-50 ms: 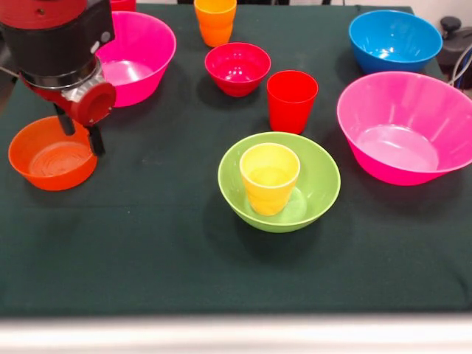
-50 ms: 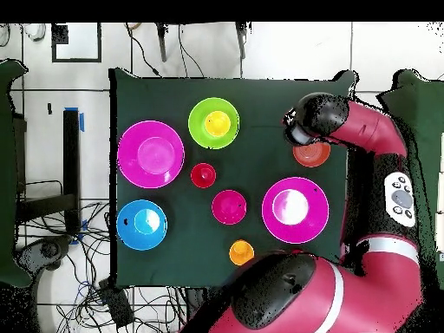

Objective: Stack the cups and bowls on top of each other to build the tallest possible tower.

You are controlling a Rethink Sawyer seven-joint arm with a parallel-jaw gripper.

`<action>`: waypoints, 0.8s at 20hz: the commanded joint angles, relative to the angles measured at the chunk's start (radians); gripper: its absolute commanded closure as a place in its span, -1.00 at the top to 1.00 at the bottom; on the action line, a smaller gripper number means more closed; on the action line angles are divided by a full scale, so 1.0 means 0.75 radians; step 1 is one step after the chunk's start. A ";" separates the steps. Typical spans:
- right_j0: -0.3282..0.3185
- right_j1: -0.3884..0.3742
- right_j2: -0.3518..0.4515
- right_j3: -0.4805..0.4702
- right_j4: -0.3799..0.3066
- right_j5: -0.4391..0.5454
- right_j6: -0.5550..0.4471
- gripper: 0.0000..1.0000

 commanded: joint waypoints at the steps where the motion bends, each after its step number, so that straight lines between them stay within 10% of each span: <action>1: -0.017 0.010 0.028 0.269 -0.071 -0.175 -0.029 1.00; 16: 0.017 0.102 -0.050 0.290 -0.145 -0.346 -0.051 1.00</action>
